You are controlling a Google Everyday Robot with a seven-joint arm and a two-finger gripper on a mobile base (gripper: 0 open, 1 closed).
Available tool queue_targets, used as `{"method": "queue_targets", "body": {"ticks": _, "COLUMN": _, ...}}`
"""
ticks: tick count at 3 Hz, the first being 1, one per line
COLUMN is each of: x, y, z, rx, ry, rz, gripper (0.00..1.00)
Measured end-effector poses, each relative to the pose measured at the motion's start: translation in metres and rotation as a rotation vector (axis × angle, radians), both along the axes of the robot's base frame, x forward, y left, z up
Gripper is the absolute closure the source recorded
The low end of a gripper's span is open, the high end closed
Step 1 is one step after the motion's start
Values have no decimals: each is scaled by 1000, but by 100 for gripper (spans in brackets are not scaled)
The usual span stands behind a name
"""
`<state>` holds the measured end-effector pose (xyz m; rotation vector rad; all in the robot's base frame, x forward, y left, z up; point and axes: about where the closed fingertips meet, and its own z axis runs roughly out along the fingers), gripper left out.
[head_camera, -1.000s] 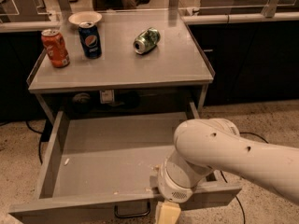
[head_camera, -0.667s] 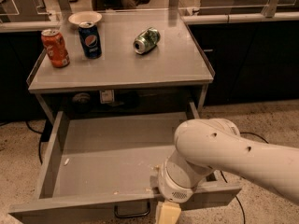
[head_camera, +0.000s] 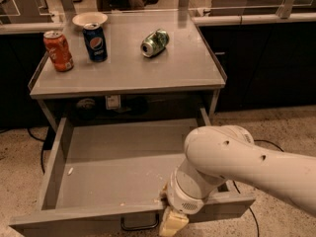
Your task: Close top drawer
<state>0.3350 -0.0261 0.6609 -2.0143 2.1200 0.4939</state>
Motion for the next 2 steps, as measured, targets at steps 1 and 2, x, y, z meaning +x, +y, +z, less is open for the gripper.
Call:
{"method": "queue_targets", "body": {"ticks": 1, "x": 0, "y": 0, "z": 0, "rx": 0, "ry": 0, "rz": 0, "gripper": 73}}
{"method": "queue_targets", "body": {"ticks": 2, "x": 0, "y": 0, "z": 0, "rx": 0, "ry": 0, "rz": 0, "gripper": 97}}
